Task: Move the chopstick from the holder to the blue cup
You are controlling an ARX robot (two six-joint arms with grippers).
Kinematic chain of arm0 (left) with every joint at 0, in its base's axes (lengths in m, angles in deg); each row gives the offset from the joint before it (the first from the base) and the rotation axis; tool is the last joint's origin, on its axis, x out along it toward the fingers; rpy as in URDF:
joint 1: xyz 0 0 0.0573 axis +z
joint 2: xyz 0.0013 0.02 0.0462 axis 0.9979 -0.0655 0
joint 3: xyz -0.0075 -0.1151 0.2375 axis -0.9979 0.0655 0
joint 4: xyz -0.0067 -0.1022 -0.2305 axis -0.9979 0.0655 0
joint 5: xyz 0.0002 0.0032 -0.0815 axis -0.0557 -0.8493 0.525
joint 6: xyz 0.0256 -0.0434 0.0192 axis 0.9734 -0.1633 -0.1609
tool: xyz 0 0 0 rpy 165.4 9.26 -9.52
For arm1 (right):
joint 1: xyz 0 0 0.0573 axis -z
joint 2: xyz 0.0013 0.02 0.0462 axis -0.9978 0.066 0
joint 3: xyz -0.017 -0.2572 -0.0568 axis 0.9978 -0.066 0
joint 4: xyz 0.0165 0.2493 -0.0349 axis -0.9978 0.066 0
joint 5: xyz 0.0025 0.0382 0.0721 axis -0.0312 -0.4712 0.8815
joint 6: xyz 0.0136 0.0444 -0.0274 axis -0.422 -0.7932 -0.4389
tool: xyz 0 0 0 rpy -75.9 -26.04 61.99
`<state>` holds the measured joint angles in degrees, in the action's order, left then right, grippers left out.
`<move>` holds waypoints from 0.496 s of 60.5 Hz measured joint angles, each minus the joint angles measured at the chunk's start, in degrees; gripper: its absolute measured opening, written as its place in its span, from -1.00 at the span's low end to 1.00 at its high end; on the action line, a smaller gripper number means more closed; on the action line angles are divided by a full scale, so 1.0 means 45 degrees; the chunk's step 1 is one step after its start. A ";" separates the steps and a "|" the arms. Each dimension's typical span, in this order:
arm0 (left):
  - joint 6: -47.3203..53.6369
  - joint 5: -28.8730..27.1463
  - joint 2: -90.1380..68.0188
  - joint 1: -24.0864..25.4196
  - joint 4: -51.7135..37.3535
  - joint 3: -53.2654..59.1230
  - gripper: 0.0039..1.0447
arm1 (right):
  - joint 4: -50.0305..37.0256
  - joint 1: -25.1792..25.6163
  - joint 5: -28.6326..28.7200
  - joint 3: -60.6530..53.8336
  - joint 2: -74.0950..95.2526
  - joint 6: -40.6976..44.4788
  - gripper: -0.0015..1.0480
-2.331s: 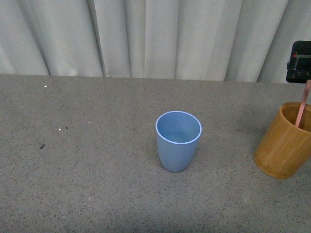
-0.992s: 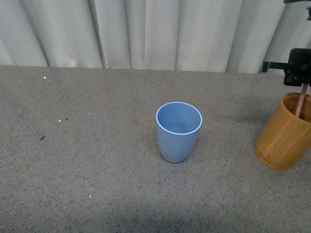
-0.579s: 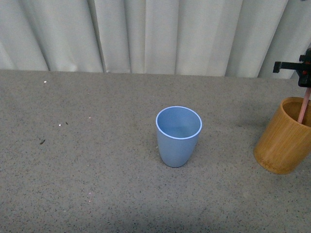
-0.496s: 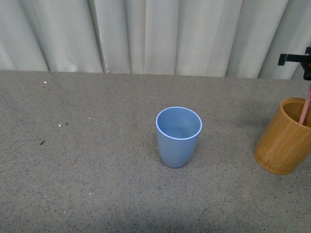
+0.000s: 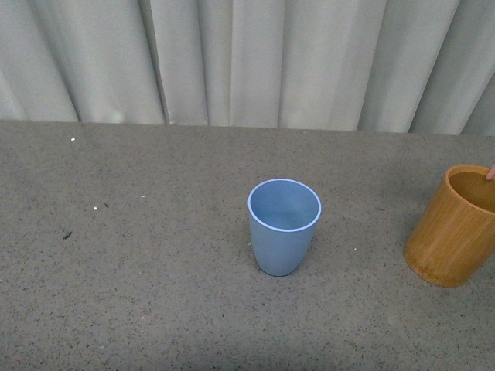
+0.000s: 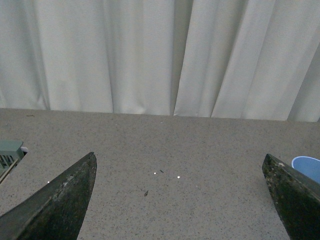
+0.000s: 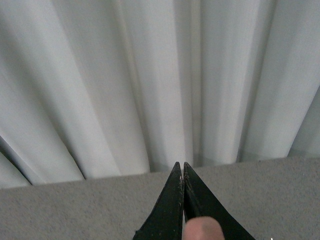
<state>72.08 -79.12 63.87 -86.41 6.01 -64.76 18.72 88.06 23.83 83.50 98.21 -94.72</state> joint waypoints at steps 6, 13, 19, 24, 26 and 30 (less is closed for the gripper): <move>0.0000 -0.0005 0.0000 0.0000 0.0000 0.0000 0.88 | -0.0015 -0.0087 0.0185 -0.0010 -0.0908 -0.0714 -0.98; -0.0005 -0.0005 0.0000 0.0000 0.0000 0.0000 0.88 | -0.0277 -0.0588 0.0170 -0.0228 -0.1545 -0.1423 -0.98; 0.0000 0.0000 0.0000 0.0000 0.0000 0.0000 0.88 | -0.0884 -0.1894 -0.0131 -0.0777 -0.1603 -0.2365 -0.98; 0.0000 0.0000 0.0000 0.0000 0.0000 0.0000 0.88 | -0.1452 -0.2841 -0.0437 -0.1083 -0.1273 -0.2798 -0.98; -0.0005 0.0000 0.0000 0.0000 0.0000 0.0000 0.88 | -0.1651 -0.3138 -0.0554 -0.1132 -0.1093 -0.2977 -0.98; 0.0000 -0.0005 0.0000 0.0000 0.0000 0.0000 0.88 | -0.2050 -0.3687 -0.0797 -0.1209 -0.0665 -0.3191 -0.98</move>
<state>72.08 -79.14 63.87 -86.41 6.01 -64.76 9.50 71.47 20.25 78.06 95.22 -109.08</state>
